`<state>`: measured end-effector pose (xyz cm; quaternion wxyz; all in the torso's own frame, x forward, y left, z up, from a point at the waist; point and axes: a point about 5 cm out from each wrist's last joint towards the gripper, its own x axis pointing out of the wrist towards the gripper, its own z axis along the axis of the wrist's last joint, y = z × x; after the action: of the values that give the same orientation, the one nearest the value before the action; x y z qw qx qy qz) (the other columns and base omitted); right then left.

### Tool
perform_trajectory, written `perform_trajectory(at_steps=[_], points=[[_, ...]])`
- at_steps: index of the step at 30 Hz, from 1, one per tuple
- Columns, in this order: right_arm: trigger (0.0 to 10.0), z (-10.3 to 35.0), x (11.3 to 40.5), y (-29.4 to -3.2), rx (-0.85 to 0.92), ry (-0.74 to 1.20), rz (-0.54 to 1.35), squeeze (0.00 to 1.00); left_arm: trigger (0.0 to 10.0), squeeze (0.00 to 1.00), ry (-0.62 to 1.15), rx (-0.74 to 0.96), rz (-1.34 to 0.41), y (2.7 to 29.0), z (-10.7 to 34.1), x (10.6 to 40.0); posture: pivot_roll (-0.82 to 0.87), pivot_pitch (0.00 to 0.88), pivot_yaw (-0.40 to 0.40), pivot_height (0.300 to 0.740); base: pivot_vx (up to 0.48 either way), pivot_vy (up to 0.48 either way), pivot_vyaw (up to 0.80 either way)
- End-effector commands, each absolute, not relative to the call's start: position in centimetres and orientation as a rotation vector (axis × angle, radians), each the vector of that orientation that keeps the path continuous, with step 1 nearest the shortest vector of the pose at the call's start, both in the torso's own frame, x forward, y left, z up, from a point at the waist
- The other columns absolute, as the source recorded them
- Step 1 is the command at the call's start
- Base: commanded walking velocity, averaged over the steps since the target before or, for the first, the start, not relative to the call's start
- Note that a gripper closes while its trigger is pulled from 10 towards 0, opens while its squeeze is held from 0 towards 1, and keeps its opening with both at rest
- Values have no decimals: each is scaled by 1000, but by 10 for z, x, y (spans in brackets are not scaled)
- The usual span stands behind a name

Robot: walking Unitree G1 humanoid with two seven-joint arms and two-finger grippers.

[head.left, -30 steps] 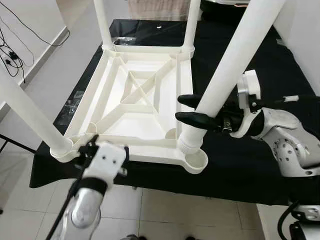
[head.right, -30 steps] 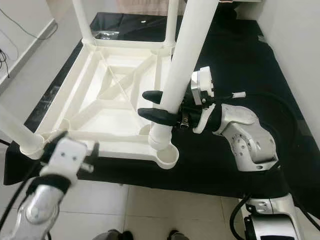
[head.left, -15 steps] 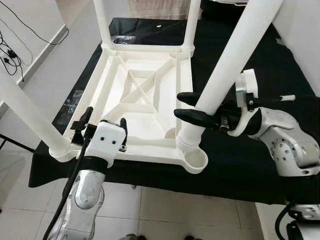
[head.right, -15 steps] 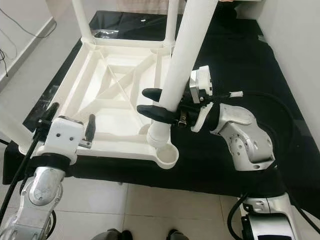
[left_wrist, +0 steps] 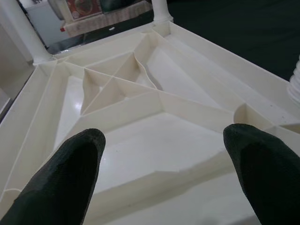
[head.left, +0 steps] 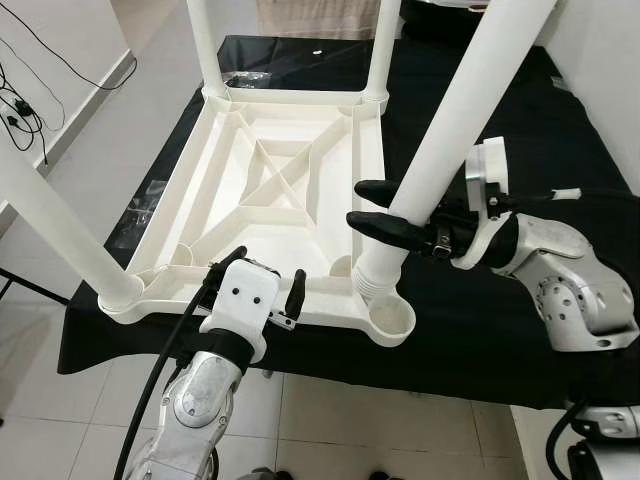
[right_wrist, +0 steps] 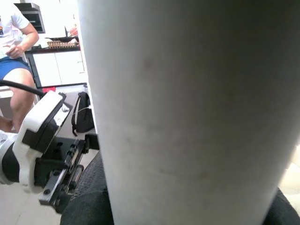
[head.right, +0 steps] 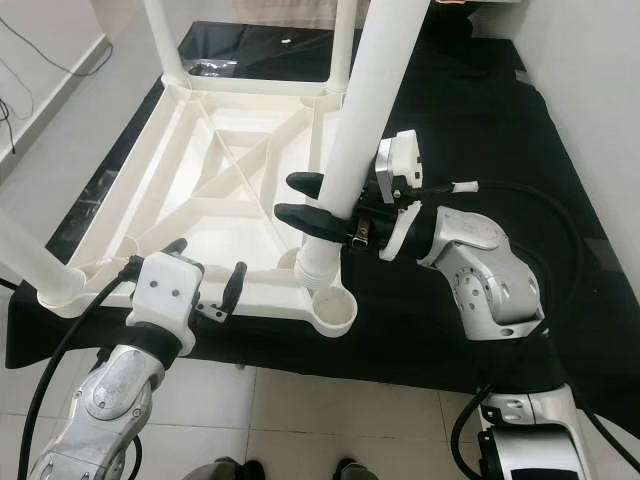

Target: Building children table

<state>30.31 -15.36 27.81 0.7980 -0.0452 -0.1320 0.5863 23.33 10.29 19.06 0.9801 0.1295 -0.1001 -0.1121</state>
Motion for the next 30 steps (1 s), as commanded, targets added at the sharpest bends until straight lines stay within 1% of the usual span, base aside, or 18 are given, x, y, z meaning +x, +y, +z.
perform_trajectory(at_steps=[1,4,13,21,25,27,28,30], points=[[10000,282,302,-153,-106,-319,1263,0,10000,0,-162,284,-240,102,182,231,72,217,-15,740,0,0,0],[10000,282,302,-153,-106,-318,1261,0,10000,0,-149,291,-245,102,180,231,73,217,-15,740,0,0,0],[10000,281,301,-152,-100,-316,1257,0,10000,0,-143,311,-236,104,177,233,72,217,-16,740,-347,0,0],[10000,280,302,-152,-100,-313,1233,0,10000,0,-131,282,-225,108,174,234,68,214,-14,740,0,0,0],[10000,276,306,-151,-109,-303,1172,0,10000,0,-89,304,-225,111,162,234,65,211,-10,740,0,0,0],[10000,276,308,-151,-108,-301,1149,0,10000,0,-78,299,-229,112,159,234,63,210,-11,740,0,0,0],[10000,275,312,-152,-112,-298,1108,0,10000,0,-55,276,-234,114,154,234,61,209,-13,740,0,0,0],[10000,275,313,-152,-114,-297,1098,0,10000,0,-49,269,-235,114,152,234,61,209,-13,740,0,0,0]])
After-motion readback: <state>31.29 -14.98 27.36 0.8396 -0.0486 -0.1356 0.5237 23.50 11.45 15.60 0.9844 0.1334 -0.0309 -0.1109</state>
